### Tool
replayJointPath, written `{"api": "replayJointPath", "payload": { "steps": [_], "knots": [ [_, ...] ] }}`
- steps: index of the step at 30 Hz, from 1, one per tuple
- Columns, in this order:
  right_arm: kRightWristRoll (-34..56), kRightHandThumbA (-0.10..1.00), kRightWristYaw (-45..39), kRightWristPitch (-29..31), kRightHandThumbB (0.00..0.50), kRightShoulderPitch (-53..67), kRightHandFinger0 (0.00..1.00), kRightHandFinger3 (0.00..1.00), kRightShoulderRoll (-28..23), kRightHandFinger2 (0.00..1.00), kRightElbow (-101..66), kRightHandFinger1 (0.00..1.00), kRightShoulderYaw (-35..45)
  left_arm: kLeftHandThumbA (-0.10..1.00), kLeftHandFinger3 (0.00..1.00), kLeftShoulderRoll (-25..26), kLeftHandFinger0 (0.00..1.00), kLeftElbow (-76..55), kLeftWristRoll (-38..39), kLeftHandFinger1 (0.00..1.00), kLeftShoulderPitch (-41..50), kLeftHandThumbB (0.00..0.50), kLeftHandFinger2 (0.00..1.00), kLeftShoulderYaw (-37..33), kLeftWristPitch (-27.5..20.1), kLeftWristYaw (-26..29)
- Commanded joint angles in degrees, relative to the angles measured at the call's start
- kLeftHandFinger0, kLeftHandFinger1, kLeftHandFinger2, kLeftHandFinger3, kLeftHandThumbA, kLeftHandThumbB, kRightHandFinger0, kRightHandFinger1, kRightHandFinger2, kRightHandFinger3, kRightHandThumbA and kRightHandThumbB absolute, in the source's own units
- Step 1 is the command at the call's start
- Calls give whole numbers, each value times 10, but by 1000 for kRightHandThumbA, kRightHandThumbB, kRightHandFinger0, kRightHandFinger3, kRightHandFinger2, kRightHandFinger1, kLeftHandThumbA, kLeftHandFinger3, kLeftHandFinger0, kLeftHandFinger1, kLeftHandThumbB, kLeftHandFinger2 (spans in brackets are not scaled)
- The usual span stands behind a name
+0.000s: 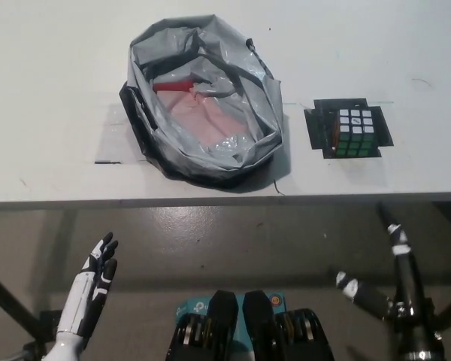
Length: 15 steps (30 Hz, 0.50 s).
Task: Use the right hand to pick up a rubix's cube and place it into a plastic bag and lift the bag
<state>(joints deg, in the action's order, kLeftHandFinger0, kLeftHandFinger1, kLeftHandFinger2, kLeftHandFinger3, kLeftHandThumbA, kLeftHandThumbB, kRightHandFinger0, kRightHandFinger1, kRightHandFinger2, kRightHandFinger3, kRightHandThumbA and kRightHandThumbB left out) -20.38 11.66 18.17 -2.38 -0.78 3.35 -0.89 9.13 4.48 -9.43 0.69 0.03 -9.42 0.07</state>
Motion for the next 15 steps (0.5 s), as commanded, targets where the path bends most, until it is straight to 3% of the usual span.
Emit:
{"api": "replayJointPath", "payload": {
  "steps": [1,7,9,15],
  "knots": [
    [-103,768,119,-10,311,-81,1000,1000,33,1000,-54,1000,38,1000,1000,-2,1000,-24,6,1000,3,220,1000,-4,-30,-1],
    [-114,752,129,-54,354,-195,1000,1000,35,1000,10,1000,50,1000,1000,-2,1000,-21,0,1000,4,231,1000,-2,-37,4],
    [-109,769,138,-57,344,-232,1000,1000,33,1000,50,1000,52,1000,1000,-3,1000,-18,10,1000,3,233,1000,-1,-39,0],
    [-83,876,174,-75,400,-323,1000,1000,30,1000,156,1000,71,1000,1000,-3,1000,-24,8,1000,4,236,1000,-3,-37,-2]
  ]
}}
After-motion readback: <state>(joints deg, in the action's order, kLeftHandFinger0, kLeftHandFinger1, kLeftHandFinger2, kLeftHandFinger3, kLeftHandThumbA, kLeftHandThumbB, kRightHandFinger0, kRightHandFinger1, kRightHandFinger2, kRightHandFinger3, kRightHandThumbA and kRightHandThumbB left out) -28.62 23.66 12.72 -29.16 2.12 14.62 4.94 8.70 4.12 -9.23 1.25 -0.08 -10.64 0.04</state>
